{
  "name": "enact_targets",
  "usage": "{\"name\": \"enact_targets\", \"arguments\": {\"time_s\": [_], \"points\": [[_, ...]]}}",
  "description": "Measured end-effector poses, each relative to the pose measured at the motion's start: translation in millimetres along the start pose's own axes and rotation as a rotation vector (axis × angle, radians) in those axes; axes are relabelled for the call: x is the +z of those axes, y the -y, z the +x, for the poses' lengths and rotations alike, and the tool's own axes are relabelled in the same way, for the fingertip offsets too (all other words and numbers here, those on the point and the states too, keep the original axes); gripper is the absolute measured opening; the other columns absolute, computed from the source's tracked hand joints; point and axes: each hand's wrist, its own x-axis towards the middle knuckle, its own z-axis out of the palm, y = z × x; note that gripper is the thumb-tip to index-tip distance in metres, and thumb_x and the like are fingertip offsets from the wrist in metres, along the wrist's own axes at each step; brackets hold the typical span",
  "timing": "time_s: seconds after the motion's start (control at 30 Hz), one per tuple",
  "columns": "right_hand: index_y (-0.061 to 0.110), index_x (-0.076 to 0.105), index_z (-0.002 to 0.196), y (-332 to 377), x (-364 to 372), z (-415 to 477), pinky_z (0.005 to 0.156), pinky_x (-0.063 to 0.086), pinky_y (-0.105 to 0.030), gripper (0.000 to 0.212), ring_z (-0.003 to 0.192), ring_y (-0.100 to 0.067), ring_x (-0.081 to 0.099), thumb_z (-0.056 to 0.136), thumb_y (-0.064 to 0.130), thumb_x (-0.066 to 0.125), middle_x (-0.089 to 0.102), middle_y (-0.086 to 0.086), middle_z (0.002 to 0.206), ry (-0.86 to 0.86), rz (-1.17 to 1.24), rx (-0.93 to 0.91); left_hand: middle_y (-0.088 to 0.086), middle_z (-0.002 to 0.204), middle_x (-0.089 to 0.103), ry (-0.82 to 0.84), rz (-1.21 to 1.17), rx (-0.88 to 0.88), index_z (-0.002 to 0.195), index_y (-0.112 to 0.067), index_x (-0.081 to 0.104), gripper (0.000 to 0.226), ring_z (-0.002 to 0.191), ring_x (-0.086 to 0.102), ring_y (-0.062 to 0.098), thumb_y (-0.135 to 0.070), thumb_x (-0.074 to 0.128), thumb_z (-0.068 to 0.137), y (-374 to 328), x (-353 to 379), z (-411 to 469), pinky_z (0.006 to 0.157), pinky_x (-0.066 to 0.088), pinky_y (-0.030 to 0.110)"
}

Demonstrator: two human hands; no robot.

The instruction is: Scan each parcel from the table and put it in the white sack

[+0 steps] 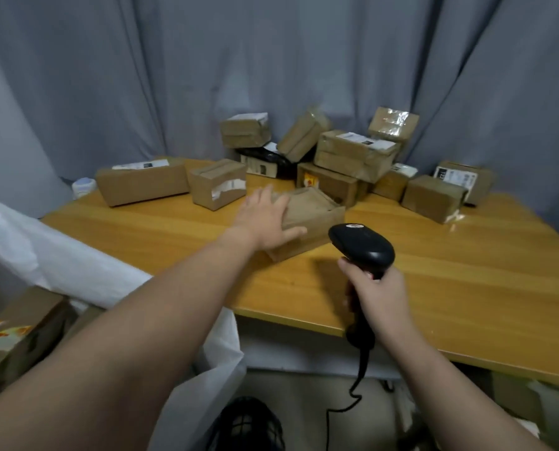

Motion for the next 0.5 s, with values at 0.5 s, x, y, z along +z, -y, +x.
{"name": "enact_targets", "arguments": {"time_s": [0.5], "points": [[0.006, 0.06, 0.079, -31, -29, -12, 0.045, 0.045, -0.028, 0.019, 0.045, -0.018, 0.051, 0.087, 0.021, 0.068, 0.052, -0.008, 0.055, -0.025, 0.148, 0.101, 0.003, 0.145, 0.047, 0.011, -0.14, 0.172, 0.14, -0.027, 0.049, 0.046, 0.134, 0.041, 0.022, -0.043, 0.049, 0.096, -11, 10, -38, 0.108, 0.029, 0.031]]}}
